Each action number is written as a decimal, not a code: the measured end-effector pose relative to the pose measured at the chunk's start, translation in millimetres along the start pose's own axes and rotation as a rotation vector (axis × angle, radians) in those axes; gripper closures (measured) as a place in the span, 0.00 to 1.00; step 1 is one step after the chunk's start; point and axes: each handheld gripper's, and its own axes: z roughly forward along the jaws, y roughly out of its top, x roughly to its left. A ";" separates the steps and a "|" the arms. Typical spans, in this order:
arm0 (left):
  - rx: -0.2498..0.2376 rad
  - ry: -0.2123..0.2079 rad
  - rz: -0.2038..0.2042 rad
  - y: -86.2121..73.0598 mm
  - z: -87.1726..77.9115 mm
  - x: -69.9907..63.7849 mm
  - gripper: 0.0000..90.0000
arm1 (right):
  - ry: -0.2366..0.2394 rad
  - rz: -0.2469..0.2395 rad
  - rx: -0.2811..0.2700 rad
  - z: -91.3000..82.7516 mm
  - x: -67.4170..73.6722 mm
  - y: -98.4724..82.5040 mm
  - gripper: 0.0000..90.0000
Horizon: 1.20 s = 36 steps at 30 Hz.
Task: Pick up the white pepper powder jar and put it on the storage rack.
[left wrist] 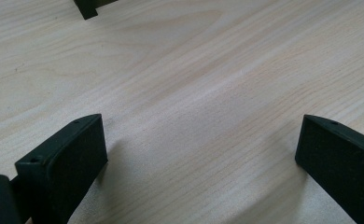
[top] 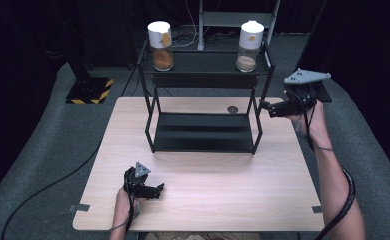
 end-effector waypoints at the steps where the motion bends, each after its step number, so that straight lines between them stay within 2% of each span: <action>1: 0.000 0.000 0.000 0.0 0.0 0.0 0.02 | -0.001 -0.003 0.005 -1.6 2.1 -6.7 0.00; 8: -0.001 0.002 -0.003 0.2 0.3 -1.3 0.02 | -0.005 0.013 0.047 -8.0 16.6 -57.6 0.00; 11: -0.001 0.002 -0.003 0.1 0.3 -1.4 0.02 | -0.001 0.025 0.077 -6.4 25.9 -85.1 0.00; 19: -0.001 0.003 -0.004 0.0 0.3 -1.5 0.02 | 0.030 0.138 0.149 7.8 40.9 -161.8 0.00; 24: -0.002 0.004 -0.004 -0.1 0.2 -1.8 0.02 | 0.054 0.245 0.174 19.6 49.3 -209.6 0.00; 29: -0.001 0.002 -0.002 -0.3 -0.1 -1.8 0.02 | 0.047 0.296 0.166 24.9 59.3 -238.2 0.00; 30: -0.001 0.002 -0.001 -0.3 -0.3 -1.9 0.02 | 0.051 0.301 0.177 25.7 59.0 -238.8 0.00; 32: -0.001 0.002 -0.001 -0.4 -0.3 -1.9 0.02 | 0.042 0.292 0.139 22.3 62.5 -243.6 0.00; 36: -0.001 0.002 -0.001 -0.5 -0.3 -1.9 0.02 | 0.051 0.293 0.135 21.8 61.4 -244.8 0.00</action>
